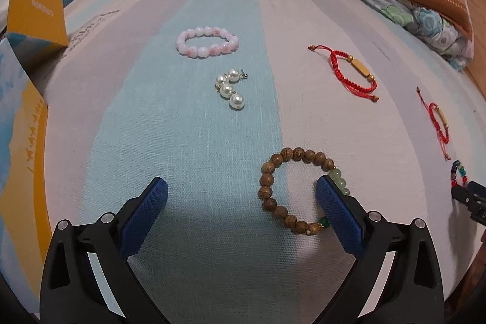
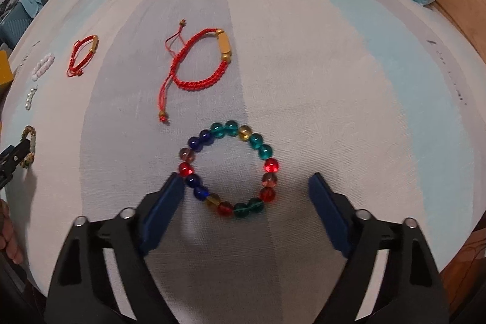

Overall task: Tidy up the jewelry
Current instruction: 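Grasp the brown wooden bead bracelet with the left tool while the right tool grasps the multicolour bracelet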

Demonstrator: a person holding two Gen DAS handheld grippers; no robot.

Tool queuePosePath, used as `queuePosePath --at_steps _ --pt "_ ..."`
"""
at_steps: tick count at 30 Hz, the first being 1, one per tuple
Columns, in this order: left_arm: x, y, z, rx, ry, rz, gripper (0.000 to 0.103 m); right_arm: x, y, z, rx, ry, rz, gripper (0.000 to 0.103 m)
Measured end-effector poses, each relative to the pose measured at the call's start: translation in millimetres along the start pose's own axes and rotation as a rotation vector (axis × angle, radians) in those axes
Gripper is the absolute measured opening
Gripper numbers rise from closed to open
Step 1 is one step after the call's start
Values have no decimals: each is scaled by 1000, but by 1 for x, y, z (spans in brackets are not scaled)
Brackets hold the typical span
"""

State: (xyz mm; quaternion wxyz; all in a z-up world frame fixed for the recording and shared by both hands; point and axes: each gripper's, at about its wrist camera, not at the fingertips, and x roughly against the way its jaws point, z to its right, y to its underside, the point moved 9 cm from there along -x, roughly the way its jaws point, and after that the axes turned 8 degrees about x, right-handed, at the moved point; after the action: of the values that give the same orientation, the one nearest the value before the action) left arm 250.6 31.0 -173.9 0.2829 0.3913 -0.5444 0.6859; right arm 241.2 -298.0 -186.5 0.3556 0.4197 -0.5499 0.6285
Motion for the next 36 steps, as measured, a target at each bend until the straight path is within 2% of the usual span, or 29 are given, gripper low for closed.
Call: queuePosePath --at_steps 4,10,13,16,18,20,27,36 --pt "-1 3 -4 8 -14 1 92 1 -2 -3 15 -13 0 62" --pt "3 5 -10 26 -30 3 74 4 0 -8 26 -29 2 41" --pt "5 6 -8 14 -30 -7 61 5 2 -6 23 -37 4 32" --pt "7 8 -1 -11 -20 -15 41 6 2 -6 20 -42 4 26" --pt "7 10 4 -32 -13 -26 19 7 3 -6 15 -47 3 22" --pt "8 11 6 -32 -1 -39 9 8 3 -5 15 -43 4 19" --pt "19 10 5 -18 41 -51 7 15 6 -5 12 -34 25 19" --pt "43 -2 6 -12 53 -30 7 29 5 -3 0 -49 52 19"
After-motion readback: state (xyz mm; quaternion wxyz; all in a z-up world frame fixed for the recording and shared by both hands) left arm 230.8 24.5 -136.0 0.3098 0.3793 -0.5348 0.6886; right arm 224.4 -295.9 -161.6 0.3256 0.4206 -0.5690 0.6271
